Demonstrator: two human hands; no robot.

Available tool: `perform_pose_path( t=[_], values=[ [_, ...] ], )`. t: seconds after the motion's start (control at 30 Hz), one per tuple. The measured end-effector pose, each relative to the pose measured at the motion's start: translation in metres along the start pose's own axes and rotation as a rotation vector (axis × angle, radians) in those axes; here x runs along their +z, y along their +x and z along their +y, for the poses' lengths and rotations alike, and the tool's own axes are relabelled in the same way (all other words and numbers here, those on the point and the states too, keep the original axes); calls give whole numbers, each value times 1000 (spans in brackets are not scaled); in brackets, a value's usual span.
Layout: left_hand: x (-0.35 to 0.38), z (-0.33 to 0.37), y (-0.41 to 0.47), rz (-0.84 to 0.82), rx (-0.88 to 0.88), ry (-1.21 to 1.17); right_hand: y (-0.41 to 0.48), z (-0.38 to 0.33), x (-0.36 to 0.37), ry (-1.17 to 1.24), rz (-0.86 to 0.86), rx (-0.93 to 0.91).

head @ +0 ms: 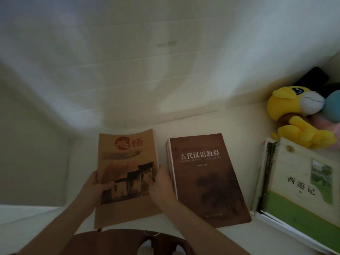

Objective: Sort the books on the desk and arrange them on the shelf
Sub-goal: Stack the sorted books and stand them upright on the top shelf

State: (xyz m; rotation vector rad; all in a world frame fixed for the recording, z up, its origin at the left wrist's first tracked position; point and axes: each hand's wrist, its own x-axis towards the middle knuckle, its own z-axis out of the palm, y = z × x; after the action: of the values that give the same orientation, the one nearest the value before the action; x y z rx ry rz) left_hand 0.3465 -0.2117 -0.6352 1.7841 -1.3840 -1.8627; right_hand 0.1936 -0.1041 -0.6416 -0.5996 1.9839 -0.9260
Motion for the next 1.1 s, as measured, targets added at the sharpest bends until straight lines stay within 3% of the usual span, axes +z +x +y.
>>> perform_pose_path(
  t=[0.23, 0.37, 0.43, 0.6, 0.7, 0.83, 1.0, 1.1],
  values=[
    [-1, -16, 13, 65, -26, 87, -1, 4, 16, -252, 5, 76],
    [-2, -11, 20, 108, -54, 382, -21, -10, -6, -140, 7, -131],
    [2, -3, 13, 141, -55, 554, -24, -12, -35, -110, 68, -134],
    [29, 13, -5, 202, 298, 626, -22, 23, -114, -187, 418, -56],
    [62, 20, -20, 82, 459, 664, -29, 48, -149, -190, 497, 17],
    [112, 43, -46, -173, 613, 538, -31, 72, -187, -354, 648, 10],
    [179, 66, -63, -415, 659, 443, -32, 85, -223, -366, 698, 36],
    [219, 66, -69, -577, 571, 419, -41, 92, -241, -327, 767, 34]
  ],
)
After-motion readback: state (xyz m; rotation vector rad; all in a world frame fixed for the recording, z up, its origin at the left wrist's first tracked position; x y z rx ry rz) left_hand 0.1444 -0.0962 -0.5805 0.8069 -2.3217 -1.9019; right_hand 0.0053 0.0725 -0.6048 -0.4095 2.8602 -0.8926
